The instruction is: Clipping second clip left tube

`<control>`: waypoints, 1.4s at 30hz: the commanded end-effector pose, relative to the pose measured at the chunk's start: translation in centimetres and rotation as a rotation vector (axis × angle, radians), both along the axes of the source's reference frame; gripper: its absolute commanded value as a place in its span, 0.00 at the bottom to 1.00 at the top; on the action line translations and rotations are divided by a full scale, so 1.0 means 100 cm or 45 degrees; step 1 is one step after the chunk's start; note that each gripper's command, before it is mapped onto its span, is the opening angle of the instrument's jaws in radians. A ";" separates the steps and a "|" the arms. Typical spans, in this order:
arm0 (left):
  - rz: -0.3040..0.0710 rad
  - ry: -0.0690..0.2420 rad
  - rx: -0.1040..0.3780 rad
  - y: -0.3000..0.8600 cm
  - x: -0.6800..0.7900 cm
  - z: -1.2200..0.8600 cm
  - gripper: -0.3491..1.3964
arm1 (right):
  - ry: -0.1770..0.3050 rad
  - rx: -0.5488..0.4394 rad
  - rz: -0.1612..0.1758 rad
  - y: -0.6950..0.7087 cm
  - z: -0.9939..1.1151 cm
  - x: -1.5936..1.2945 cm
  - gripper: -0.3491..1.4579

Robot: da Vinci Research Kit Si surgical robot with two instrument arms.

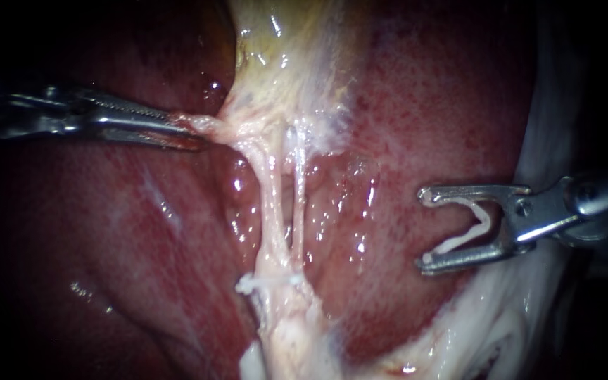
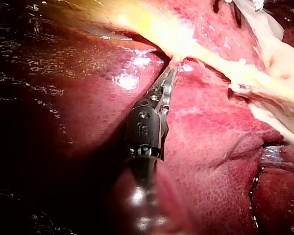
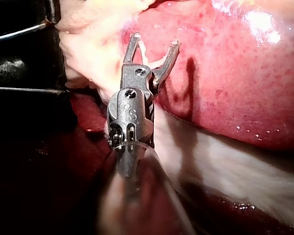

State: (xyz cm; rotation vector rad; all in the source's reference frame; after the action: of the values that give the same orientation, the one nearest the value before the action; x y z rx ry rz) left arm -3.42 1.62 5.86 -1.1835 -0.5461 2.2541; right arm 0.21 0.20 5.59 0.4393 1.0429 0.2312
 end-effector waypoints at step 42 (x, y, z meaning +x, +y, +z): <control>-0.065 0.015 -0.010 0.0036 0.0044 -0.0059 0.00 | 0.033 0.677 0.144 -0.0013 0.0023 0.0180 0.47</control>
State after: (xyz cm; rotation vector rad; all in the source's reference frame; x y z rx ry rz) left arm -2.99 1.98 5.27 -1.1745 -0.4969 2.2209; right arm 2.01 0.07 5.87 0.8661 1.0254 0.6177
